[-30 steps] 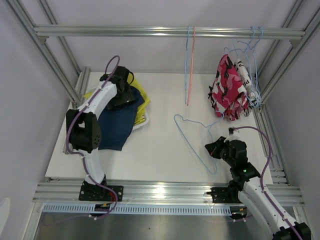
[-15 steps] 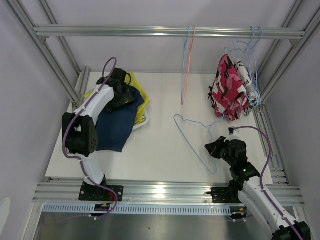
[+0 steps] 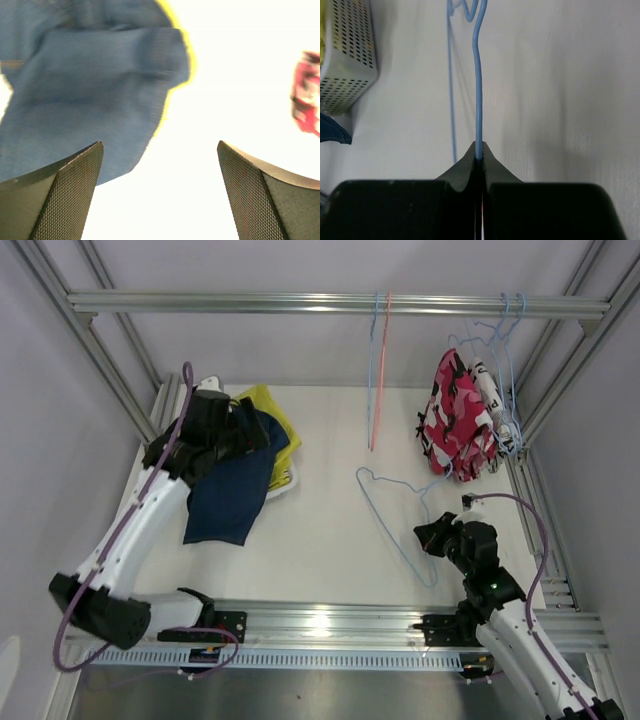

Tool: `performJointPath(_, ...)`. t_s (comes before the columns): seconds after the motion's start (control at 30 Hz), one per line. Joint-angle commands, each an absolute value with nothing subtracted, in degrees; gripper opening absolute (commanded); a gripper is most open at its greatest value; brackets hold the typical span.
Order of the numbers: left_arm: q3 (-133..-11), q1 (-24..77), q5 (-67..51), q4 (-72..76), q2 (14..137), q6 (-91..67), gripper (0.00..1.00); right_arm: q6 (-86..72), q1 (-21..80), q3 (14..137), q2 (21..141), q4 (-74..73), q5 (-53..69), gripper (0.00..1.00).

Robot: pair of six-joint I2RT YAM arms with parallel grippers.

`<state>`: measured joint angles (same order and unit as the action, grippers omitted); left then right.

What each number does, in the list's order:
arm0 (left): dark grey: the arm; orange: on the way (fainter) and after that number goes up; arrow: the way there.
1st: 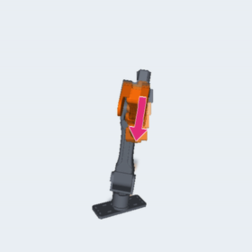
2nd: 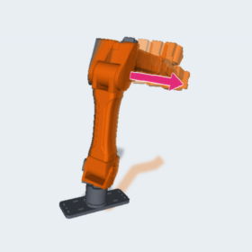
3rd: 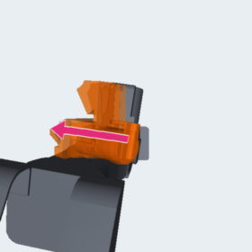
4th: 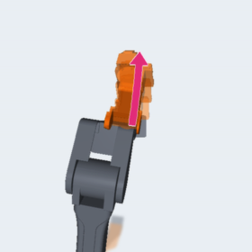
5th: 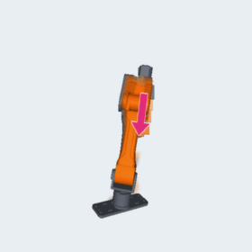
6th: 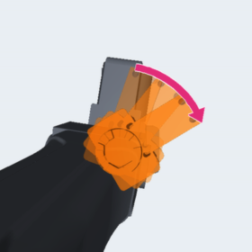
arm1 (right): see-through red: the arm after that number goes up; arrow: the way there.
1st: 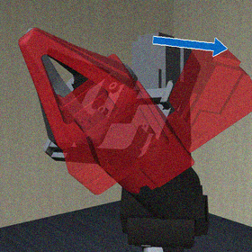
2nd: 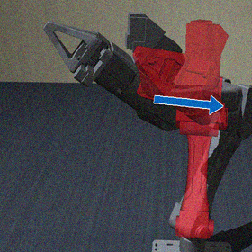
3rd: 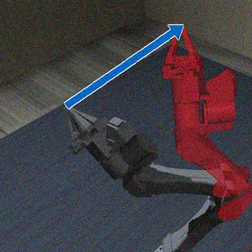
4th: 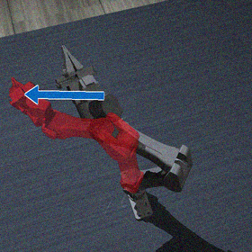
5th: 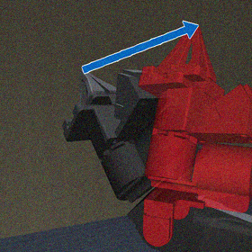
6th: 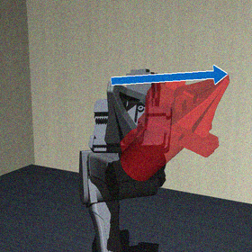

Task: Remove the trousers from the hanger
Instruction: Place the hanger at the clothesline.

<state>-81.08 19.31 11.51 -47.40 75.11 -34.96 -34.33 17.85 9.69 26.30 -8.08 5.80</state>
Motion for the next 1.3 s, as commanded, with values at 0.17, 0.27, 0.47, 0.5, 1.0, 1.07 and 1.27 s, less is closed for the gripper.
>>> performJointPath(0.17, -69.1, 24.9, 6.8, -30.0, 59.0, -27.3, 0.99, -29.1, 20.4, 26.8, 22.6, -17.7, -4.1, 0.0)
performJointPath(0.27, -65.8, 24.8, 5.7, -28.6, 56.3, -26.7, 0.99, -27.8, 22.1, 30.8, 25.4, -18.5, -6.2, 0.0)
performJointPath(0.47, -65.9, 24.8, 9.5, -28.5, 54.7, -24.7, 0.99, -23.3, 25.7, 43.7, 35.0, -19.6, -11.2, 0.0)
performJointPath(0.5, -65.6, 24.8, 9.8, -28.3, 54.5, -24.6, 0.99, -22.8, 26.2, 45.5, 36.2, -19.9, -12.6, 0.0)
performJointPath(1.0, -65.2, 23.1, 9.1, -28.1, 54.1, -25.4, 0.99, -12.9, 30.1, 81.0, 58.6, -24.4, -18.6, 0.0)
performJointPath(1.07, -65.2, 22.9, 9.0, -28.1, 54.2, -25.5, 0.99, -12.2, 30.2, 83.7, 60.5, -24.9, -18.7, 0.0)
performJointPath(1.27, -65.2, 22.9, 9.1, -28.1, 54.0, -25.6, 0.99, -10.0, 30.3, 92.5, 68.3, -25.4, -19.2, 0.0)
